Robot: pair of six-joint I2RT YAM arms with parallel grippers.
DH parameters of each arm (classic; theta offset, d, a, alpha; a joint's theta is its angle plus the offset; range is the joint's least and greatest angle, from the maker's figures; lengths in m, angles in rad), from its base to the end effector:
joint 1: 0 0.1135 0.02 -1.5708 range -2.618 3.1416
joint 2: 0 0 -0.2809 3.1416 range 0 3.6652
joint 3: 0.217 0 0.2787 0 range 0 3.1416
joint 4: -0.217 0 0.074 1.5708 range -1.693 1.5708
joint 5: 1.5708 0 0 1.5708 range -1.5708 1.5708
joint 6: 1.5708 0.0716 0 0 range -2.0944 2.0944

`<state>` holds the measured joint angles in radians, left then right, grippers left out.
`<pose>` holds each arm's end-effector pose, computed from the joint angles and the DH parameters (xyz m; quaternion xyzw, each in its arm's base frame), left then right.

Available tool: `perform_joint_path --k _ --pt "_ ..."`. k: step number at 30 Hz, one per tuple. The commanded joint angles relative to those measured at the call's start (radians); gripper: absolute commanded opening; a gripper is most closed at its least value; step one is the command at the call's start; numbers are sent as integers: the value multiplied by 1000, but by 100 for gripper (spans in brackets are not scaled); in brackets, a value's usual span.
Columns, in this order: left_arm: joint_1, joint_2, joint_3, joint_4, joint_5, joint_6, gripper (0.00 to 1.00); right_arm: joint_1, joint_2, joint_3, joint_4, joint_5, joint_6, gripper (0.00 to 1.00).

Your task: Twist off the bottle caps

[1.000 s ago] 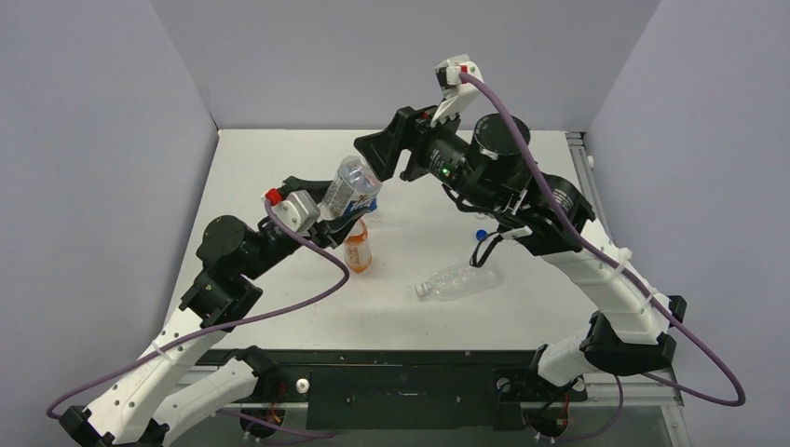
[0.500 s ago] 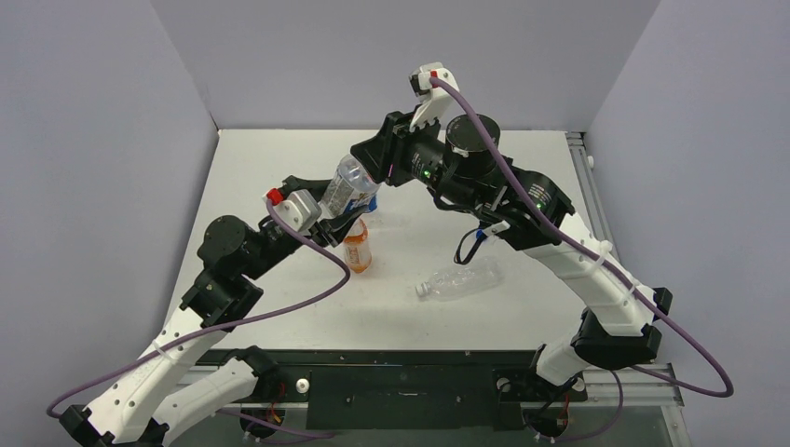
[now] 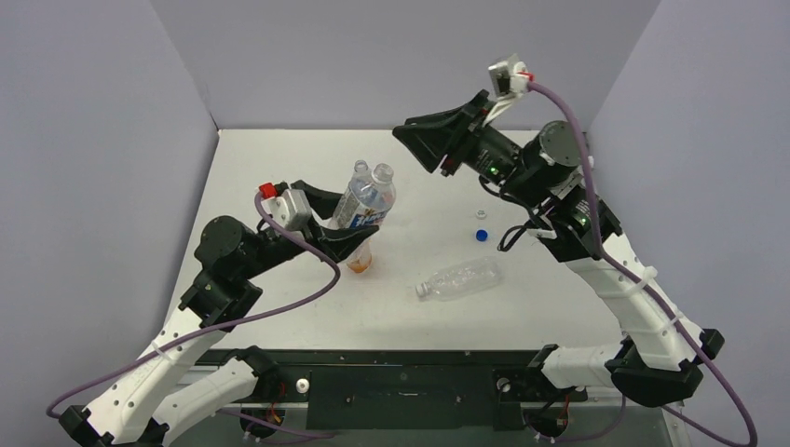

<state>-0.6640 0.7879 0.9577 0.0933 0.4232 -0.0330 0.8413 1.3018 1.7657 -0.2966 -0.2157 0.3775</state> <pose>0.1508 -0.1553 0.4540 0.3430 0.5136 -0.3851 0.6858 0.1911 0.2367 0.5837 -0.2275 0.6057 0.4916 0.5828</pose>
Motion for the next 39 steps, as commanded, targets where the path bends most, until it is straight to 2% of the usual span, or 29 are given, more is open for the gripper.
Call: perform_joint_path --k 1,3,4,6,8,9,10,12,14,19,24,34,39 --pt "6 2 70 40 291 -209 0 -108 -43 -104 520 -477 209 0" --pt "5 6 87 29 337 -231 0 -117 -14 -45 462 -514 238 0" --pt "4 6 89 27 338 -228 0 -122 -8 -31 407 -495 190 0" --pt "5 0 92 18 311 -202 0 -135 -15 -10 221 -351 87 0" --pt "7 -11 85 10 279 -168 0 -156 -15 -14 73 -87 3 0" --pt "7 -18 75 4 264 -146 0 -161 -13 -25 -21 -6 -19 0" --pt "8 -22 70 -1 259 -130 0 -174 -3 -35 -63 135 -46 0" --pt "8 -35 57 -25 241 -95 0 -197 17 -75 -161 319 -78 0" --pt "7 -51 41 -50 215 -61 0 -219 33 -155 -208 447 -82 0" --pt "8 -85 -9 -89 175 0 0 -326 65 -426 -139 466 7 0" --pt "9 -92 -33 -92 143 4 0 -353 168 -552 -80 506 30 0" --pt "10 -88 -46 -81 117 -17 0 -378 382 -615 5 523 104 0" --pt "12 -90 -51 -72 116 -29 0 -407 453 -621 40 544 156 8"
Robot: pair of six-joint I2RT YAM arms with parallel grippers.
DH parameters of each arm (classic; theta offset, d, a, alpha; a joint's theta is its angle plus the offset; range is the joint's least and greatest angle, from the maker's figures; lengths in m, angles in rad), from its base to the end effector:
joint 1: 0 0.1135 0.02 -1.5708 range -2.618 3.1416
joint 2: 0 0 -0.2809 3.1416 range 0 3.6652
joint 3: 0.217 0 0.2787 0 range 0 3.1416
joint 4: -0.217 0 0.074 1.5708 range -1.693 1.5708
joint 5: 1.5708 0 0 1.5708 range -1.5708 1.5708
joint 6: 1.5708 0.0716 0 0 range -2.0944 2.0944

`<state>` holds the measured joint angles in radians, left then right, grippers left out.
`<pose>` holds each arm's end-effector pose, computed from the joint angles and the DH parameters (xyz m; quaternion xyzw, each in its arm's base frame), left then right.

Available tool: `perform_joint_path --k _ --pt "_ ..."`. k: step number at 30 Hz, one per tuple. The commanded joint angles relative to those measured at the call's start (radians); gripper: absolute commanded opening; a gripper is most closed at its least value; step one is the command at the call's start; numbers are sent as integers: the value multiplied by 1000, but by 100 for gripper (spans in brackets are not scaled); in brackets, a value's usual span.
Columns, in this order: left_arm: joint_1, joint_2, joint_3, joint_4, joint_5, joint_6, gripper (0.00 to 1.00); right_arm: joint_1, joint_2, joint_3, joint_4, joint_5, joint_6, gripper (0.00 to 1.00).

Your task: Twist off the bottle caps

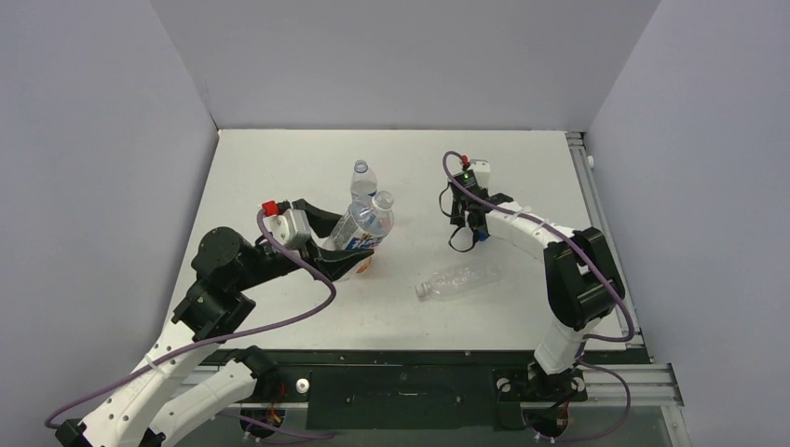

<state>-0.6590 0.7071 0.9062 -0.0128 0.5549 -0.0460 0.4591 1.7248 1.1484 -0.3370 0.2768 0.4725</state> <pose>0.1302 -0.1485 0.4336 0.3862 0.5216 -0.4197 0.6345 0.3774 0.1647 0.1800 0.0508 0.9371 0.0269 0.3443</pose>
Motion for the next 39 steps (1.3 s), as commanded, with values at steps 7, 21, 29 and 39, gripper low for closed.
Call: perform_joint_path --k 7,21,29,39 --pt "10 -5 14 46 -32 -20 0 -36 86 -54 138 103 144 21" --pt "10 11 30 63 -30 -36 0 -33 48 -85 156 69 153 59" --pt "10 24 23 86 -33 -49 0 -4 -182 8 91 -3 114 61" --pt "12 38 -7 142 -79 -105 0 70 -542 148 237 -448 102 80"
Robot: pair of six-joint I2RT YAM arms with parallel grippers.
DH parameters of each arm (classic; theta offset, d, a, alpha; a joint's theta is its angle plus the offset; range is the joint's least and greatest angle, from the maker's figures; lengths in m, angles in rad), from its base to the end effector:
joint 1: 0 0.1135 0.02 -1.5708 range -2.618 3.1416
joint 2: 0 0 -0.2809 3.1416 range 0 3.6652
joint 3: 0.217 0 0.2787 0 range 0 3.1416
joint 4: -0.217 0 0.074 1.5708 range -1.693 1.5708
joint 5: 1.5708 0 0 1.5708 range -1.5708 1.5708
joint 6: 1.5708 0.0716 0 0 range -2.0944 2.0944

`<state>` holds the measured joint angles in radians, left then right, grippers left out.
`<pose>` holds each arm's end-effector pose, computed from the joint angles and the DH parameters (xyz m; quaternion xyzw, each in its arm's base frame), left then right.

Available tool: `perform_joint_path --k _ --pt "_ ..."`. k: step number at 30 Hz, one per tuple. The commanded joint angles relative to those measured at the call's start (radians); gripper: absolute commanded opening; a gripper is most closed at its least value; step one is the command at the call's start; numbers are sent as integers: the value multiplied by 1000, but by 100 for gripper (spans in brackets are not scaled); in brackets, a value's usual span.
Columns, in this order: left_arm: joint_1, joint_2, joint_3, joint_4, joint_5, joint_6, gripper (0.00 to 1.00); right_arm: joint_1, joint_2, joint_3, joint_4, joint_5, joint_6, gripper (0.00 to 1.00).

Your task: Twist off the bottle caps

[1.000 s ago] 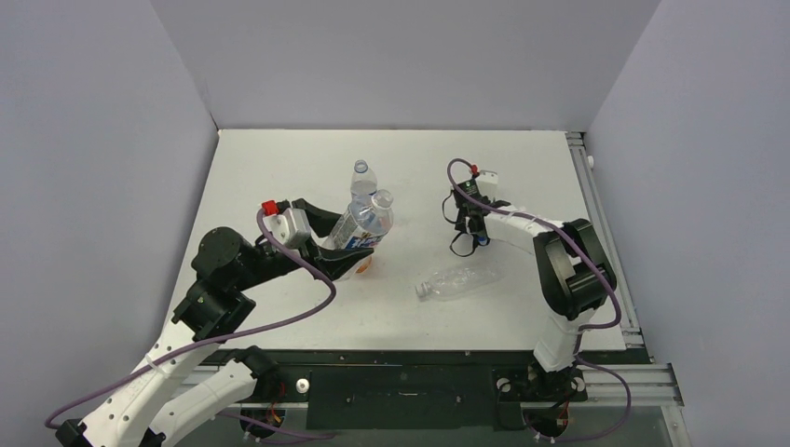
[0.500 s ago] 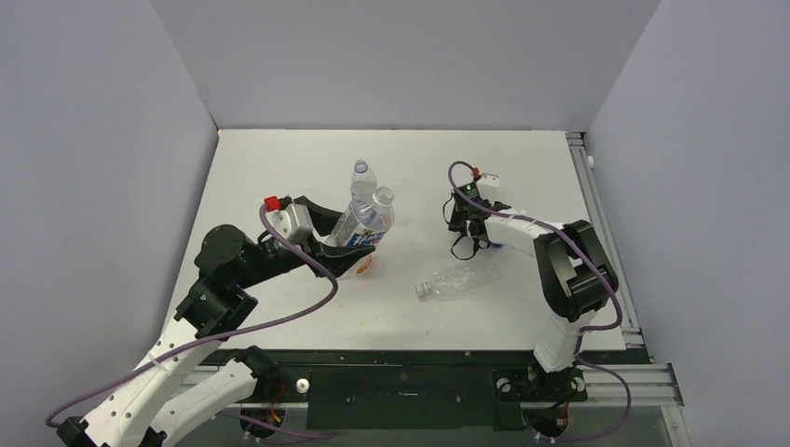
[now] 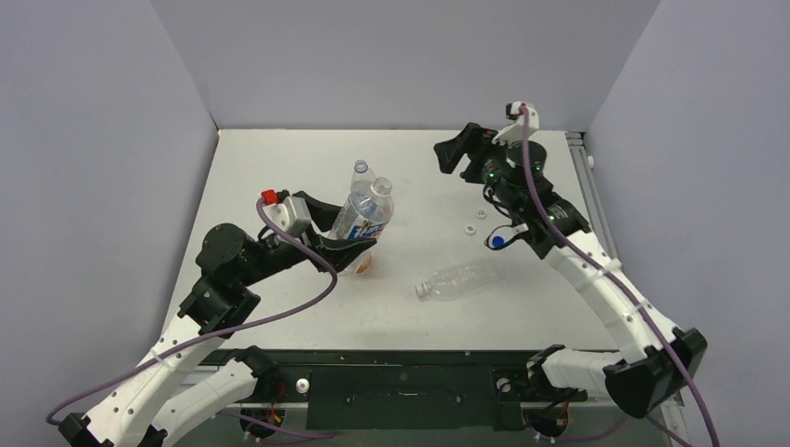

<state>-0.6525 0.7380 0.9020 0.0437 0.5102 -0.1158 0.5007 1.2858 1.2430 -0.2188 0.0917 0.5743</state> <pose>0.1412 -0.1519 0.4343 0.3506 0.5358 -0.4290 0.6371 0.3153 0.1651 0.3938 0.0570 0.7909 0.2802 0.5411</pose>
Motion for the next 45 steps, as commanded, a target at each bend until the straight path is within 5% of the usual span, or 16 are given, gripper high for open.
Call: perform_joint_path --k 1,6,15,30,31,33,34,35,36,45 --pt "6 11 -3 93 -36 -40 0 40 -127 63 164 -301 8 81" --pt "7 24 -3 100 -33 -43 0 127 -156 101 309 -489 83 81" --pt "7 35 3 97 -25 -42 0 289 -107 177 266 -514 28 81" --pt "7 29 6 106 -37 -45 0 391 -17 312 -55 -356 -174 26" --pt "7 28 5 103 -39 -45 3 392 -13 321 -77 -349 -191 18" --pt "7 24 2 90 -58 -54 43 391 -17 319 -93 -317 -216 3" --pt "7 23 2 83 -66 -58 83 389 -21 316 -96 -284 -226 0" --pt "7 20 1 67 -82 -60 93 385 -22 316 -108 -265 -251 0" --pt "7 17 0 57 -91 -57 99 384 -18 319 -117 -218 -268 0" --pt "7 -33 30 -273 -193 83 97 339 7 204 -96 82 -452 0"
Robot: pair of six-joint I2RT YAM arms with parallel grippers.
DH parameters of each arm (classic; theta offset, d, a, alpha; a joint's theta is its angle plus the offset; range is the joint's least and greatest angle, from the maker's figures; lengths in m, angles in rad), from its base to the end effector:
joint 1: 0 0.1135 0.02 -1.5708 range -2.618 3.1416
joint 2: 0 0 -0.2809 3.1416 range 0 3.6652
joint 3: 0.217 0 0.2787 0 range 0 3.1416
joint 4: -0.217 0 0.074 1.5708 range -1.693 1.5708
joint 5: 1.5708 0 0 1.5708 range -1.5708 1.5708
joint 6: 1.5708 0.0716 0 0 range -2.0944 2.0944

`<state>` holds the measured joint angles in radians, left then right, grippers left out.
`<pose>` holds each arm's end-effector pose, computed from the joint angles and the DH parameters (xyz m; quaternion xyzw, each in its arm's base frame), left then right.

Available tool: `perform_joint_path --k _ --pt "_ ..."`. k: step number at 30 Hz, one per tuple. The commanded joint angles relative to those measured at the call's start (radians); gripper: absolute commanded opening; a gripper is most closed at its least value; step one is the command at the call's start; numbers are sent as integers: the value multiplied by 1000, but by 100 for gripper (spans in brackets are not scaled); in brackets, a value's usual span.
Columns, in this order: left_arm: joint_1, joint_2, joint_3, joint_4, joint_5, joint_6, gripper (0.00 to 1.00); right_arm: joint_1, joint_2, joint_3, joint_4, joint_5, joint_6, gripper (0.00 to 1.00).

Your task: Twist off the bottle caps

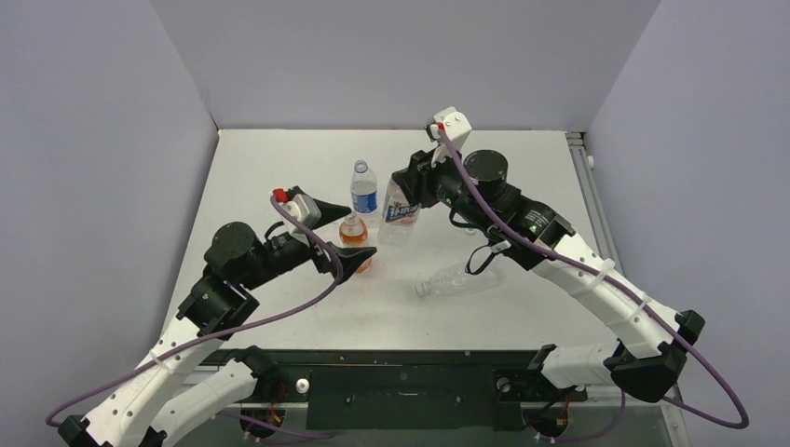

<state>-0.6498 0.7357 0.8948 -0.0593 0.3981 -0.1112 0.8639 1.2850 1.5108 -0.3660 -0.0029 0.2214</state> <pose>0.1506 -0.1493 0.4183 0.3163 0.5950 -0.3931 0.6256 0.2186 0.2562 0.4821 -0.2393 0.7160 0.3396 0.5611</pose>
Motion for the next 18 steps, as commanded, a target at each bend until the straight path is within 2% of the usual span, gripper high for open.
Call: perform_joint_path --k 1,5,9,18 --pt "4 -39 32 -186 -97 98 97 -33 10 -104 93 191 -102 0" --pt "4 -79 27 -271 -108 146 97 -65 57 -209 236 268 -106 0" --pt "4 -78 48 -323 -102 163 97 -90 149 -241 346 310 -98 0" --pt "6 -79 58 -334 -53 191 96 -108 337 -292 586 409 -96 0"
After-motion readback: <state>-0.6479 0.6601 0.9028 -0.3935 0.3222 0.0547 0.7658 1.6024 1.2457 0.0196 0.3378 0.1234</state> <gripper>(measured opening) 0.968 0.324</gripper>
